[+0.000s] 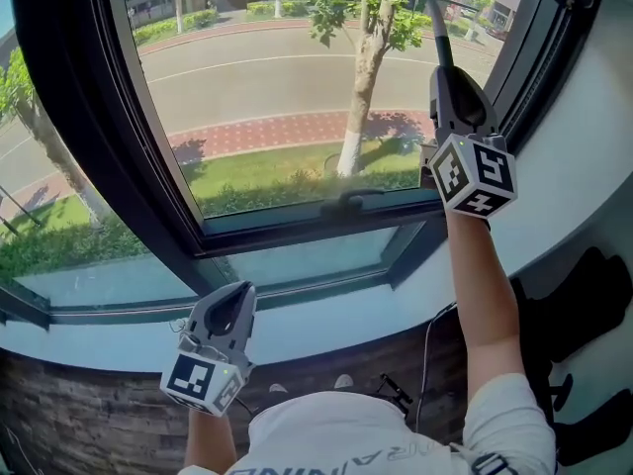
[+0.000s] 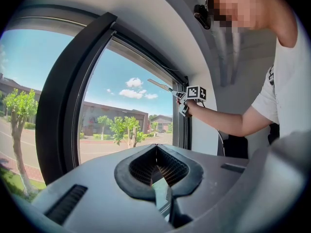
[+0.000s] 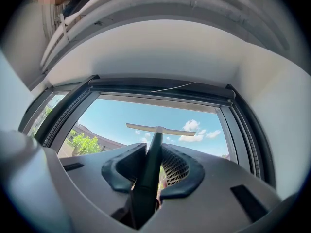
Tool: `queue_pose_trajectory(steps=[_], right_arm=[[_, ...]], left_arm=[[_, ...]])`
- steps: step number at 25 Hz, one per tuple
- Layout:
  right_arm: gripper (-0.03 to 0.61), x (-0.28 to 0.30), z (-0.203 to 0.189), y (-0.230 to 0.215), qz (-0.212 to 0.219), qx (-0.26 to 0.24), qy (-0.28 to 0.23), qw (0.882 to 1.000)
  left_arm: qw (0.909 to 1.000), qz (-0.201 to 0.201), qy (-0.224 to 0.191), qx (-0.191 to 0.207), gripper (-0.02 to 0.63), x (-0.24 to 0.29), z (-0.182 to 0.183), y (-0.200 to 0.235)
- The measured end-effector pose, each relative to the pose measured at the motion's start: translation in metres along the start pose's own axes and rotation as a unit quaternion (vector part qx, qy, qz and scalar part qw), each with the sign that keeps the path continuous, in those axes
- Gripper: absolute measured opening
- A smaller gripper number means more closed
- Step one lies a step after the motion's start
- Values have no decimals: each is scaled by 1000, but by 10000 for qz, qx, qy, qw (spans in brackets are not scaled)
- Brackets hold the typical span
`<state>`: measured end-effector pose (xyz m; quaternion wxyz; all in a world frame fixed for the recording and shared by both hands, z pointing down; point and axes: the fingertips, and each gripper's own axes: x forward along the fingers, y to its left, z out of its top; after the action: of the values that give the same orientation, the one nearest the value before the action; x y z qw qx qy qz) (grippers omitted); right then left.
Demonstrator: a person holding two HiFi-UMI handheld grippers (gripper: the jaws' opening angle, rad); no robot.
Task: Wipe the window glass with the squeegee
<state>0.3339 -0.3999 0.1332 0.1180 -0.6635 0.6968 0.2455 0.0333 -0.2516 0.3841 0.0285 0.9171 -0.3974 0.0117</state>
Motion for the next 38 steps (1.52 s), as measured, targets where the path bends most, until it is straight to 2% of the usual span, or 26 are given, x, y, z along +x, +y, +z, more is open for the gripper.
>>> queue_pose_trajectory(steps=[11, 31, 38], right_arm=[[100, -16, -21, 4, 66, 42, 199, 9998], [100, -73, -100, 25, 143, 232, 952, 9951], [100, -91, -127, 31, 185, 232, 1249, 9917]], left_arm=[[9998, -147, -28, 122, 17, 3, 1, -10], [9996, -228, 38, 145, 17, 6, -6, -23], [9998, -129, -4, 131, 17, 1, 7, -21]])
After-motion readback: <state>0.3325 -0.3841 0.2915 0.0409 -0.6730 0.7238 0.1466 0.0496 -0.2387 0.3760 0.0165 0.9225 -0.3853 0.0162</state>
